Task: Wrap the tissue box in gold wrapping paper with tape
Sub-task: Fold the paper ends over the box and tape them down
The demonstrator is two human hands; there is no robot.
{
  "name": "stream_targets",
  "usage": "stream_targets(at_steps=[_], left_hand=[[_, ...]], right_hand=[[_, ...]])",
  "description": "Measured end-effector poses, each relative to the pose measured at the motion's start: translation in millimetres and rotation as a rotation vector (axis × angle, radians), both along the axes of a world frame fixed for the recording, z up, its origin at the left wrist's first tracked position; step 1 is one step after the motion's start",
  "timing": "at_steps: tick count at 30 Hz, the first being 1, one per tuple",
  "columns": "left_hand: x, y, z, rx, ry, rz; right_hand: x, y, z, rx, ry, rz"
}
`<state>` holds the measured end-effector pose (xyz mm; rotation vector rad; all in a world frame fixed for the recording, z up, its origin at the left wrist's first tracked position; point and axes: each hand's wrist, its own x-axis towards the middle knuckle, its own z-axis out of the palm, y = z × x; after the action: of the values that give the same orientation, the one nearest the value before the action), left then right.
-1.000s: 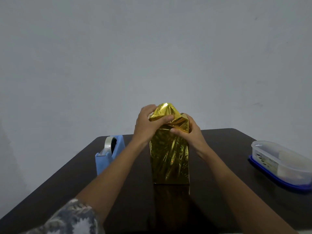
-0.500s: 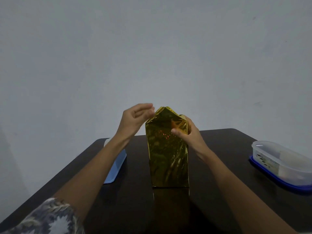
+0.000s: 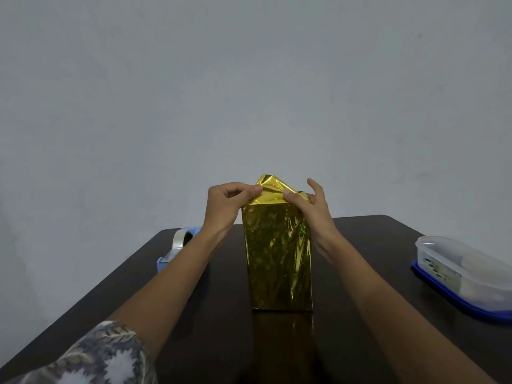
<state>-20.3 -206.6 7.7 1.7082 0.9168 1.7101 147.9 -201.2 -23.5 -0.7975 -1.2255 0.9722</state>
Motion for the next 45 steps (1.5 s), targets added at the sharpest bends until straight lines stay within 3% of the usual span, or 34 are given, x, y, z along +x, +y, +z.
stream_targets(at_steps=[12, 20, 25, 34, 39, 45], left_hand=[[7.4, 4.3, 8.7, -0.273, 0.027, 0.034], [11.9, 4.8, 26.9, -0.679, 0.094, 0.038], [14.5, 9.7, 32.3, -0.685, 0.132, 0.051], [19.4, 10.6, 26.6, -0.679, 0.085, 0.093], [19.8, 9.8, 32.6, -0.715, 0.090, 0.092], [20.8, 9.0, 30.4, -0.738, 0.030, 0.122]], right_hand=[[-1.3, -0.5, 1.1, -0.021, 0.079, 0.012], [2.8, 1.3, 13.1, -0.135, -0.059, 0.035], [9.9, 2.2, 45.6, -0.304, -0.210, 0.067], [-0.3, 31.4, 37.4, -0.346, -0.083, -0.114], [1.6, 20.6, 45.0, -0.384, -0.128, 0.034], [-5.1, 28.7, 41.4, -0.356, -0.046, -0.085]])
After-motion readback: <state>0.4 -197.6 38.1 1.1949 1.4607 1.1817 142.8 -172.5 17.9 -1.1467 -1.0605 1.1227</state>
